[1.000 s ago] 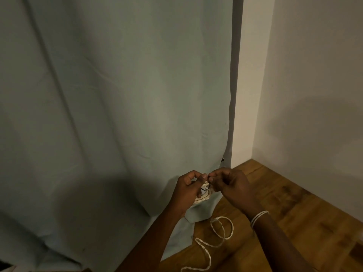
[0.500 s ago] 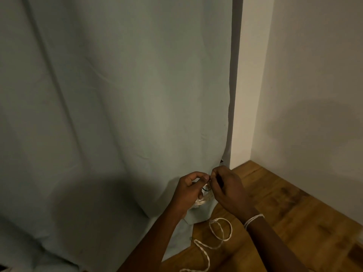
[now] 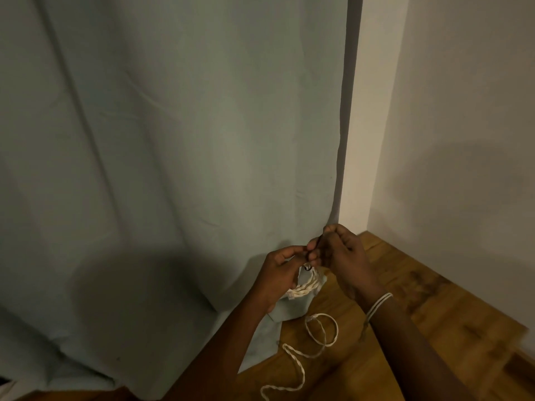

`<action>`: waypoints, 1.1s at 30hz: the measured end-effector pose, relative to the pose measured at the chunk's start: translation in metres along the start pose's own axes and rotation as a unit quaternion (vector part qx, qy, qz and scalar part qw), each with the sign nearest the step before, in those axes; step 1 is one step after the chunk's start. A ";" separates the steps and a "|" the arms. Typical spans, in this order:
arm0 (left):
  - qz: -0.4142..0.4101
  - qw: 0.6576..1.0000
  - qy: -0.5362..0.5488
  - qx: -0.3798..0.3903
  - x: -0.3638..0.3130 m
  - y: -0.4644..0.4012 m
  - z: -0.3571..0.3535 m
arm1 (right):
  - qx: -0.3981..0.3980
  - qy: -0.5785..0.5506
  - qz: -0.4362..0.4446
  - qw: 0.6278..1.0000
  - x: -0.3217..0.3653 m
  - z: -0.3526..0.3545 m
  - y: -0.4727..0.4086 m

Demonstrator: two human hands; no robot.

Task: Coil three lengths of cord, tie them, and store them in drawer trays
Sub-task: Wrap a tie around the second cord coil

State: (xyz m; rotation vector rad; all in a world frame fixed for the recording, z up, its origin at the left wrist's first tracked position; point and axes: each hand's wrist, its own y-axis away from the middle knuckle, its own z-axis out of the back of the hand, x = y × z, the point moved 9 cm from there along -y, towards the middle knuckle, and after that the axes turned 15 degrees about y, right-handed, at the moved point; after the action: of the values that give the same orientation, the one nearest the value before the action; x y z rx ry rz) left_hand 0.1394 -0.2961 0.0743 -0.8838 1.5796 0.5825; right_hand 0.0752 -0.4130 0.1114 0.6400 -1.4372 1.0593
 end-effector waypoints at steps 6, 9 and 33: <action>-0.015 1.000 -0.025 0.004 -0.003 -0.002 0.003 | 0.016 -0.008 -0.010 1.000 0.001 -0.004 -0.002; -0.022 0.998 -0.062 0.018 0.000 -0.001 0.002 | -0.001 -0.020 -0.037 0.999 0.001 0.002 -0.006; -0.046 0.998 -0.037 0.033 0.003 -0.003 -0.001 | -0.059 -0.030 -0.050 0.997 0.010 0.007 -0.011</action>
State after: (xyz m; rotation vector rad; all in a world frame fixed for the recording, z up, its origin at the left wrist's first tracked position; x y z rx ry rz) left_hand 0.1409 -0.2993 0.0719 -0.8704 1.4748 0.4894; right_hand 0.0793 -0.4221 0.1242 0.6578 -1.4921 0.8767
